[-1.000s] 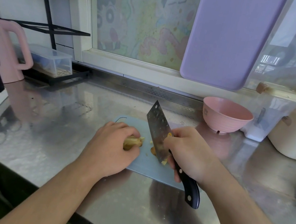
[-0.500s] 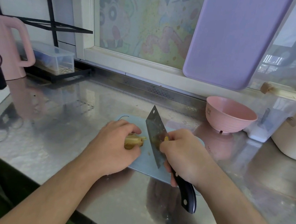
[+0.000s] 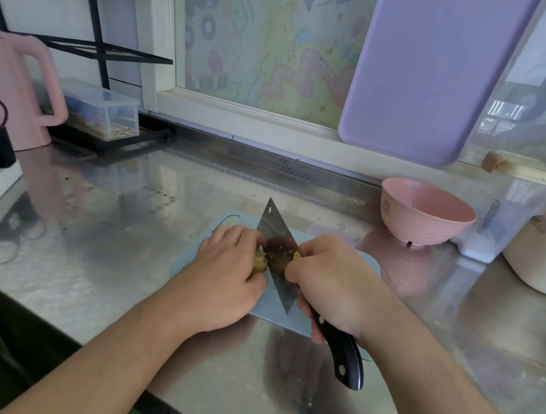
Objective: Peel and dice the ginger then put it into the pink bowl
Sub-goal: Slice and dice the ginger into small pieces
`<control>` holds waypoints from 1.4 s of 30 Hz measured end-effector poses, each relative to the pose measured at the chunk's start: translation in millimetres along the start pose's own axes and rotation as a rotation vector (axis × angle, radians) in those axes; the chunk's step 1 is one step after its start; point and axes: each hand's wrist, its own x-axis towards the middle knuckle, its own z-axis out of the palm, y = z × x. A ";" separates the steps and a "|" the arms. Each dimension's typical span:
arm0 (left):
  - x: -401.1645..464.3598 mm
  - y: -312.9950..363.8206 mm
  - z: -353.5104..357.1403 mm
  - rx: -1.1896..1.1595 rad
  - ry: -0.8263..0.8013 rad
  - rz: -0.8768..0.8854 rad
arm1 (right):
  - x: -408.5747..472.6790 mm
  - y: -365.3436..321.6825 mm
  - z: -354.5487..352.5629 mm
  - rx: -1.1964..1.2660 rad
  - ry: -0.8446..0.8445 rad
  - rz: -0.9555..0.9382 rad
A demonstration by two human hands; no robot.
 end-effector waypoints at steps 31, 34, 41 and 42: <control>-5.7 -15.2 1.0 -0.195 0.222 0.071 | -4.3 9.9 -13.4 0.066 0.072 -0.090; -5.8 -15.4 1.9 -0.175 0.249 0.079 | -7.0 9.7 -16.9 0.083 0.078 -0.094; -5.8 -14.5 1.1 -0.190 0.241 0.073 | -8.5 11.1 -18.2 0.086 0.045 -0.047; -5.7 -14.9 0.8 -0.186 0.235 0.069 | -8.4 11.3 -18.5 0.084 0.047 -0.044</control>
